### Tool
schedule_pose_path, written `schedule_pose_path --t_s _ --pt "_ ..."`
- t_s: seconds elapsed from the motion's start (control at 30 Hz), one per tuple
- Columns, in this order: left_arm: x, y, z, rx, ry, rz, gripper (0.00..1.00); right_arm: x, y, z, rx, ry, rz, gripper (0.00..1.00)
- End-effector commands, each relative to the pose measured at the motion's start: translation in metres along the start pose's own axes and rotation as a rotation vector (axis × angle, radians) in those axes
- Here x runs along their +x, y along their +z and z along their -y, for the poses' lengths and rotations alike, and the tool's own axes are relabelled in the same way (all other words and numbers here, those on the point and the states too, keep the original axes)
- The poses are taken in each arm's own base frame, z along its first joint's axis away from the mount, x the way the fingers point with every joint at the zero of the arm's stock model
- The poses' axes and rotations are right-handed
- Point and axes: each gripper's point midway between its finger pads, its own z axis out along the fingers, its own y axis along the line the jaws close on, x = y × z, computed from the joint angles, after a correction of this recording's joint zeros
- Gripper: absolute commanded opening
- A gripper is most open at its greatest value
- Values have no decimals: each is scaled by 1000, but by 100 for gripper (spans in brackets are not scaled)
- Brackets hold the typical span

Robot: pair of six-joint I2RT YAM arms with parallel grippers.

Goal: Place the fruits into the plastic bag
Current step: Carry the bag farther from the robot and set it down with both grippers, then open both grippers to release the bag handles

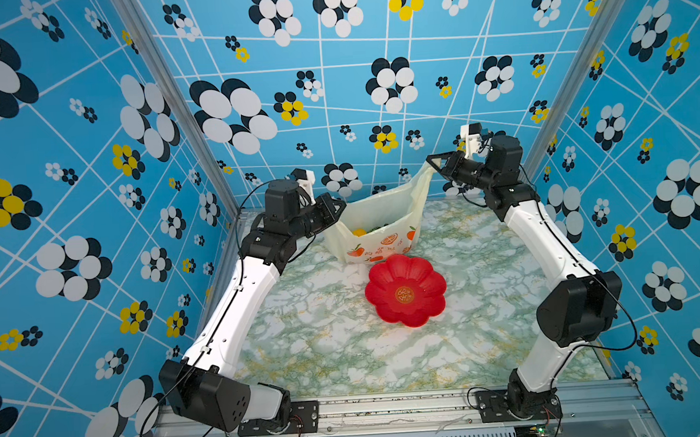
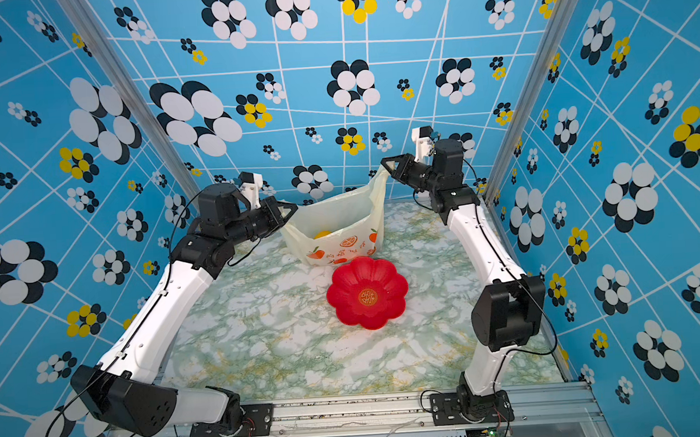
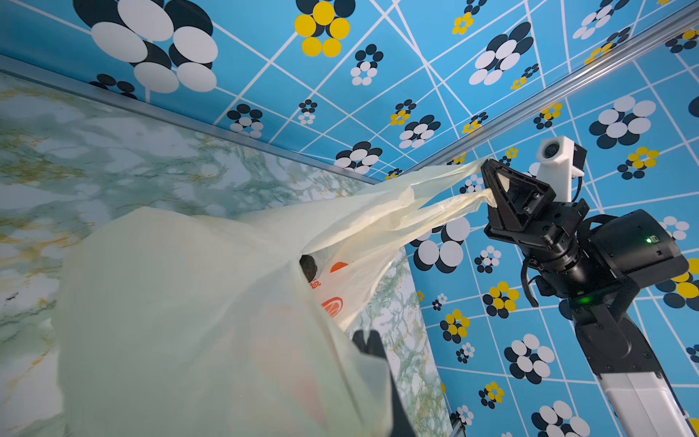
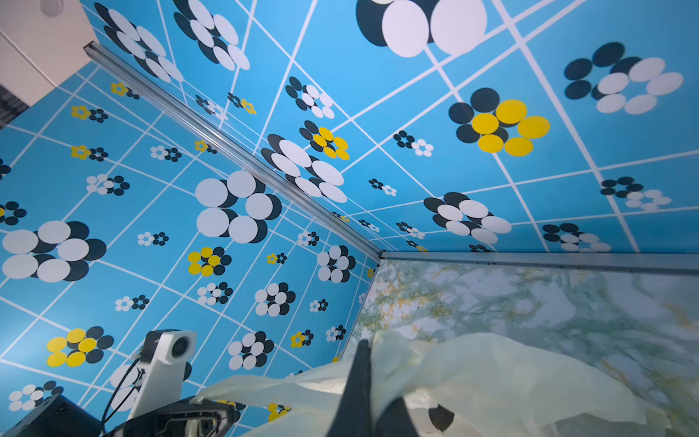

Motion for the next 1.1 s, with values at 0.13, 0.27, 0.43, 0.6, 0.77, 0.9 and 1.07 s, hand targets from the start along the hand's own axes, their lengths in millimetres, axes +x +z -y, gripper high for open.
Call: schedule_pose_path --t_s 0.13,0.27,0.43,0.6,0.77,0.9,1.07 --pt "-6 -14 16 25 32 26 19 -1 -14 -16 -15 -45 27 38" --pt "-7 -18 16 10 53 24 42 -1 -20 -17 21 -64 26 47" --pt "-7 -25 14 -15 72 25 68 6 -27 -6 108 -72 -10 63" --pt "-9 -33 10 -31 84 32 91 14 -38 10 225 -76 -45 99" --pt "-13 -44 7 -40 87 48 99 21 -48 11 263 -75 -74 99" --pt "-16 -55 4 -46 87 72 99 23 -58 0 250 -82 -74 99" --pt "-23 -76 1 -58 85 112 99 21 -76 -16 258 -102 -63 99"
